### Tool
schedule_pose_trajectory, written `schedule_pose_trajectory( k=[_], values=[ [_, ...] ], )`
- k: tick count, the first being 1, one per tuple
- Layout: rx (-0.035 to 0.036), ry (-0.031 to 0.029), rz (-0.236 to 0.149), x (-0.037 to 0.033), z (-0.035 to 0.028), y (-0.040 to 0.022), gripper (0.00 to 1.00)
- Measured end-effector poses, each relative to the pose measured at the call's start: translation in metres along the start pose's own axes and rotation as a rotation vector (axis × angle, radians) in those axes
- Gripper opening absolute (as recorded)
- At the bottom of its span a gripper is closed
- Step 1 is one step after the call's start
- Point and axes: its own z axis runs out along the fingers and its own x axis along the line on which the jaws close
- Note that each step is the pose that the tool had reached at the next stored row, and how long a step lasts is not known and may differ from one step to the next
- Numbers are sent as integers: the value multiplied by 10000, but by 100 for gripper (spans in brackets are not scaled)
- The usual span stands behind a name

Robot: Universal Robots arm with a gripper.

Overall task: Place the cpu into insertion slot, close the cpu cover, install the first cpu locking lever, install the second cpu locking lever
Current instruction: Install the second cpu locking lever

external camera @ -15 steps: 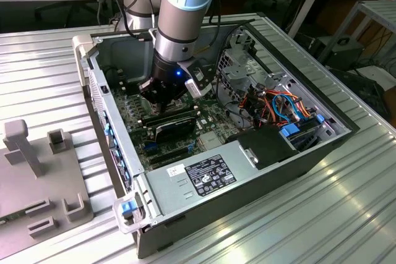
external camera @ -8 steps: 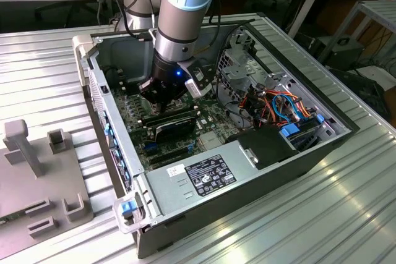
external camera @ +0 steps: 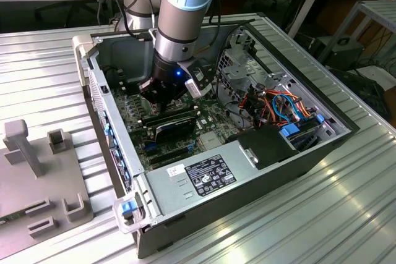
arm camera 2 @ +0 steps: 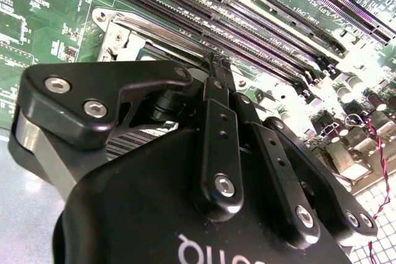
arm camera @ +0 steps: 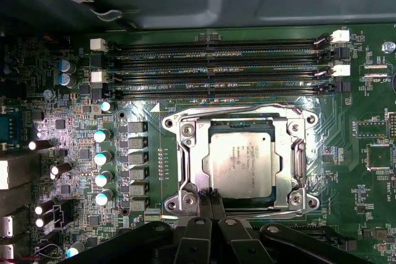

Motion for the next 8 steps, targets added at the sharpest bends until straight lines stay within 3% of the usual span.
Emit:
schedule_pose_trajectory(
  k=[8],
  values=[
    [-1,0,0,0,0,0,11]
  ],
)
